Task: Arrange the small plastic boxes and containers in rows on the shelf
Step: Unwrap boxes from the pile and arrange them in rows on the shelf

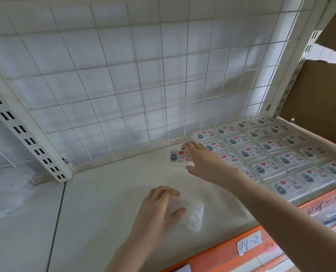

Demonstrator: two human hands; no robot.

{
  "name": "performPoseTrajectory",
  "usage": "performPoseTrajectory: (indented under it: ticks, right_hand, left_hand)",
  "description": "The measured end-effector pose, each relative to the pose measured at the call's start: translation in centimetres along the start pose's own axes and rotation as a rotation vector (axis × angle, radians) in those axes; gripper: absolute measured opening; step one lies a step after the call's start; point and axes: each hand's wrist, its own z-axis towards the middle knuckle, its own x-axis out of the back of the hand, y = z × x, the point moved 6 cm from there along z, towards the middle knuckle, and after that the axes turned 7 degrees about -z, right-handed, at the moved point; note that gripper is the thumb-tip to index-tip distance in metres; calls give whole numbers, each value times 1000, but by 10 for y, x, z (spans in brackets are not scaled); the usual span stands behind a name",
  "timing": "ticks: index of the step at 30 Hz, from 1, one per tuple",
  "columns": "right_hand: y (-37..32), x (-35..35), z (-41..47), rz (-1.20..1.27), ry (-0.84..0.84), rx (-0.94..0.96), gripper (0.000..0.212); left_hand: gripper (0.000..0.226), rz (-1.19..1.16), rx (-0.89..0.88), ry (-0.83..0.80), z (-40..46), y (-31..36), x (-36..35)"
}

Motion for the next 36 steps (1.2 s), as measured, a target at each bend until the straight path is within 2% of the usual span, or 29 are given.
performPoseTrajectory:
  ticks: [2,4,8,10,16,22,29,36]
  right_hand:
    - [4,-5,12,-37,-40,20,48]
    - [8,-8,21,-48,-52,29,46]
    - [14,-13,34,-87,-28,14,46]
    - [10,-16,32,-129,22,33,45]
    - [-22,-37,4,-146,152,263,42]
    - [-11,-42,13,-82,155,251,28]
    - [5,-33,38,-84,101,160,25]
    - [13,-32,41,-93,84,137,47]
  left_hand:
    - [73,60,-10,-100,1,4,-1]
    - [87,116,26,-240,1,5,-3]
    - [91,270,22,-386,8,8,-1]
    - [84,299,9,-402,10,8,1]
    - [78,294,11,-289,9,2,-1]
    - [67,301,-14,-141,3,3,-3]
    - [62,313,-54,0,-3,2,-3]
    - [60,271,-44,13,-4,0,-2]
